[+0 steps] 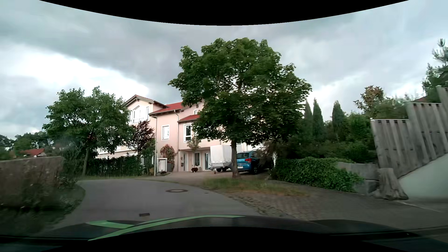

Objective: Follow the waypoints while adhering to traffic rules and regulations

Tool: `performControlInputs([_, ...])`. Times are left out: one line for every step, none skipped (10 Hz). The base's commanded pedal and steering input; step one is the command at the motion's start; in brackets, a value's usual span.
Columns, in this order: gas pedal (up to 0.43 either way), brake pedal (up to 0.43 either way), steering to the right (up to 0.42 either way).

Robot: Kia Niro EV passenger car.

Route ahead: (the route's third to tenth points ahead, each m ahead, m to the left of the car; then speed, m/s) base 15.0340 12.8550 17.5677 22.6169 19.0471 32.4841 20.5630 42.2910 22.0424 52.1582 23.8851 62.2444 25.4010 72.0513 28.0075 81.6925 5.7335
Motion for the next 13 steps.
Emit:
performControlInputs([0.15,0.0,-0.166])
performControlInputs([0.15,0.0,-0.184])
performControlInputs([0.15,0.0,-0.201])
performControlInputs([0.15,0.0,-0.214])
performControlInputs([0.15,0.0,-0.224])
performControlInputs([0.15,0.0,-0.237])
performControlInputs([0.157,0.0,-0.249])
performControlInputs([0.157,0.0,-0.252])
performControlInputs([0.157,0.0,-0.253])
performControlInputs([0.157,0.0,-0.253])
performControlInputs([0.157,0.0,-0.253])
performControlInputs([0.157,0.0,-0.254])
performControlInputs([0.157,0.0,-0.254])
